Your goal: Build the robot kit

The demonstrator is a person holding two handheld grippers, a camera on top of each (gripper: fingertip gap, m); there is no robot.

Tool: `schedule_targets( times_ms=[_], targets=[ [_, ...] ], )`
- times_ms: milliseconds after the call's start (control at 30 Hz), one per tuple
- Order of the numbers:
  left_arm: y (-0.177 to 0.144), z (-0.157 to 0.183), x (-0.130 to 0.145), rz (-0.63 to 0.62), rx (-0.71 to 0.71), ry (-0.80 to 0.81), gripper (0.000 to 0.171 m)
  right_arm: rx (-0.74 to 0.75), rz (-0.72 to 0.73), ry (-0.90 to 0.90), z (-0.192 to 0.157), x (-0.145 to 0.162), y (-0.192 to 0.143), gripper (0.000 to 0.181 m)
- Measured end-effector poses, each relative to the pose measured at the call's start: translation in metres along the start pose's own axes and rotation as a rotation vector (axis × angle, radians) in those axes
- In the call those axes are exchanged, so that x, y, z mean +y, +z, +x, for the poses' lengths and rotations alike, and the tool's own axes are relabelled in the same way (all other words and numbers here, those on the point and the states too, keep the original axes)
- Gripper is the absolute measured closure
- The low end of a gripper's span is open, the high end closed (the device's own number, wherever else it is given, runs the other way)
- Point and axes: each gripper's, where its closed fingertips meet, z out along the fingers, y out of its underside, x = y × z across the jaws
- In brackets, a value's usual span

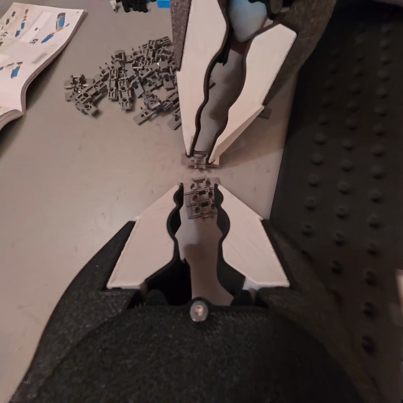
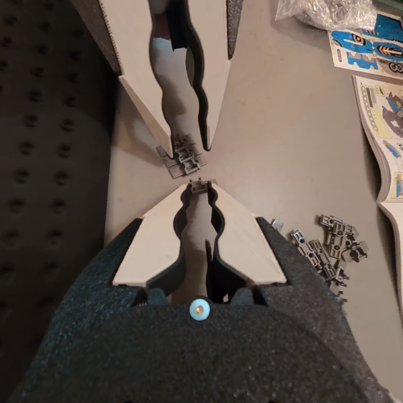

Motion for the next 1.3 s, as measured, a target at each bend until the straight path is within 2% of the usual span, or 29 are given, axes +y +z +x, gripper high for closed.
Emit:
schedule_targets(
  times_ms=[133, 367, 467, 567, 1000, 1300],
  targets=[
    [0.004, 0.003, 0.002, -0.034, 0.002, -0.030, 0.144, -0.024, -0.073, -0.043, 0.002, 0.002, 0.005, 0.166],
    [0.013, 0.003, 0.003, -0.067, -0.037, -0.005, 0.150, -0.083, -0.103, -0.052, 0.001, 0.002, 0.005, 0.166],
    [0.011, 0.003, 0.004, -0.094, -0.056, 0.058, 0.159, -0.103, -0.093, -0.032, -0.002, 0.003, 0.005, 0.166],
    [0.010, 0.007, 0.003, -0.074, -0.047, 0.106, 0.159, -0.106, -0.094, -0.037, -0.003, 0.003, 0.004, 0.166],
    [0.010, 0.010, 0.006, -0.038, -0.005, 0.081, 0.159, -0.127, -0.018, -0.057, -0.011, -0.005, 0.009, 0.166],
    [0.008, 0.007, 0.005, -0.022, -0.032, 0.089, 0.156, -0.125, 0.046, -0.048, -0.010, -0.014, 0.003, 0.166]
  ],
)
